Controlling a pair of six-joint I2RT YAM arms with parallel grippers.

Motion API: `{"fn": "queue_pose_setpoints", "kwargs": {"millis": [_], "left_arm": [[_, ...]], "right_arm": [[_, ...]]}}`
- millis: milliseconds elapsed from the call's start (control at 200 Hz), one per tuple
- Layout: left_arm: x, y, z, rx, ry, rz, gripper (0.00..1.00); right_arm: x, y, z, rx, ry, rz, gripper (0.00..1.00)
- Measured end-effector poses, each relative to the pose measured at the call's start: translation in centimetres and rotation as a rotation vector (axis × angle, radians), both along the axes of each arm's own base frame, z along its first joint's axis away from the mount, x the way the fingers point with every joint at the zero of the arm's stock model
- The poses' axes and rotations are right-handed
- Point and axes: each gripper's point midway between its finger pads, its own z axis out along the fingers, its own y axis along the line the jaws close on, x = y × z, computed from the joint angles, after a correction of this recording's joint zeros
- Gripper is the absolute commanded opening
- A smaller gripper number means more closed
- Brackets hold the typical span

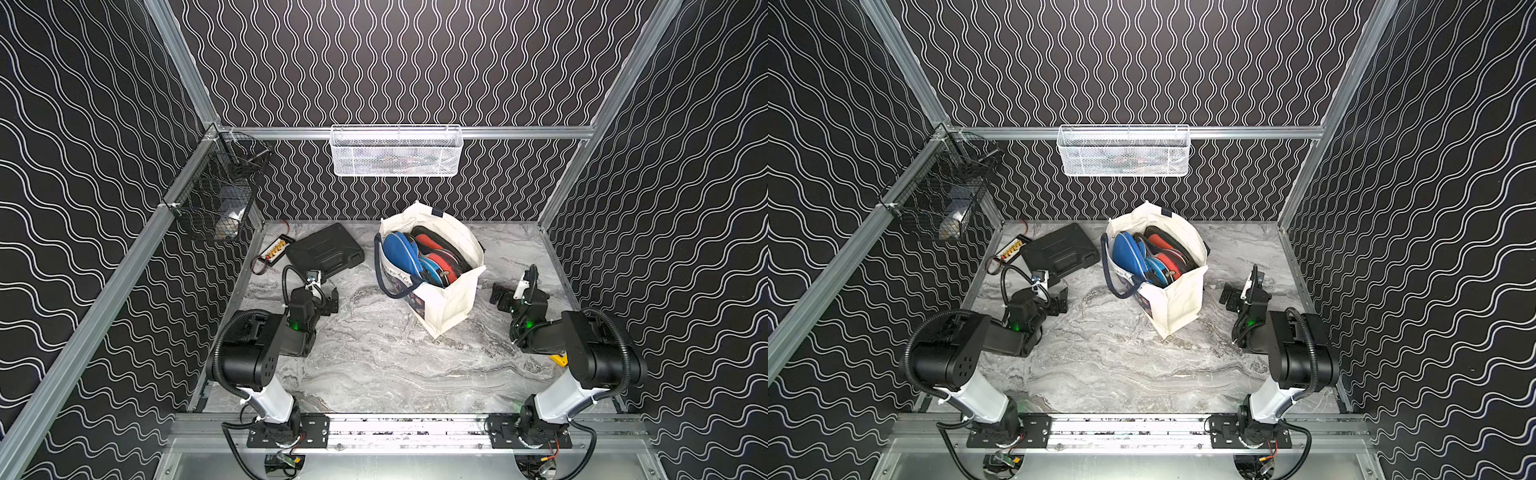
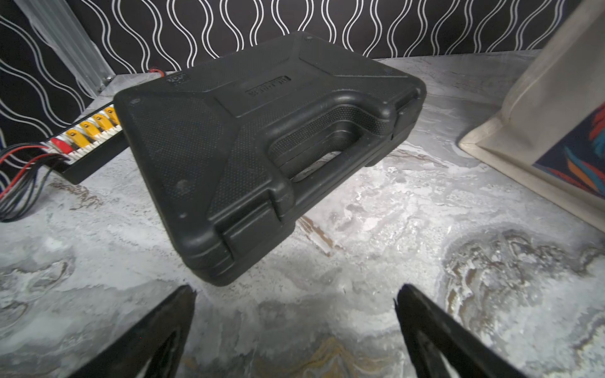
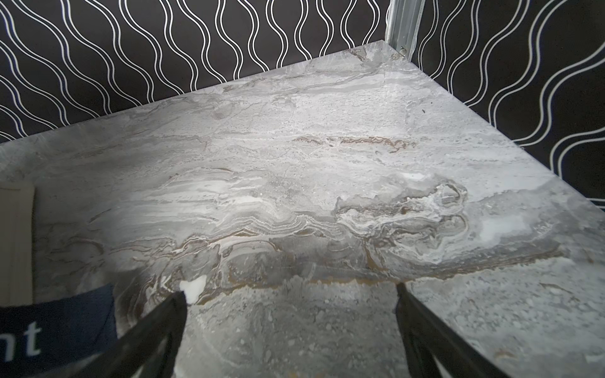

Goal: Remove the ping pong set from the canvas bag
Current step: Pick up the ping pong set from the canvas bag.

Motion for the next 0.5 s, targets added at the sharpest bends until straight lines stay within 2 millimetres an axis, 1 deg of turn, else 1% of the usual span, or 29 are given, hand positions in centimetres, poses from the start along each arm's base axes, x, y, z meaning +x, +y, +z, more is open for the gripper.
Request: {"fn": "queue_pose_setpoints", "kwargs": {"millis": [195, 350, 500], "left_arm": [[-0.05, 0.13, -0.13, 0.003, 0.006, 0.007, 0.99], [-0.12, -0.15, -0.26, 0.008, 0.012, 0.005, 0.99], [-0.15, -0.25, -0.25, 0.022, 0.011, 0.022, 0.99]], "right_arm": [[0.00, 0.01, 0.00, 0.000, 0.000, 0.000, 0.99], [0.10, -0.01, 0.10, 0.000, -0.002, 0.000, 0.99], [0.23, 0.56, 0.22, -0.017, -0.004, 0.005, 0.99]]}}
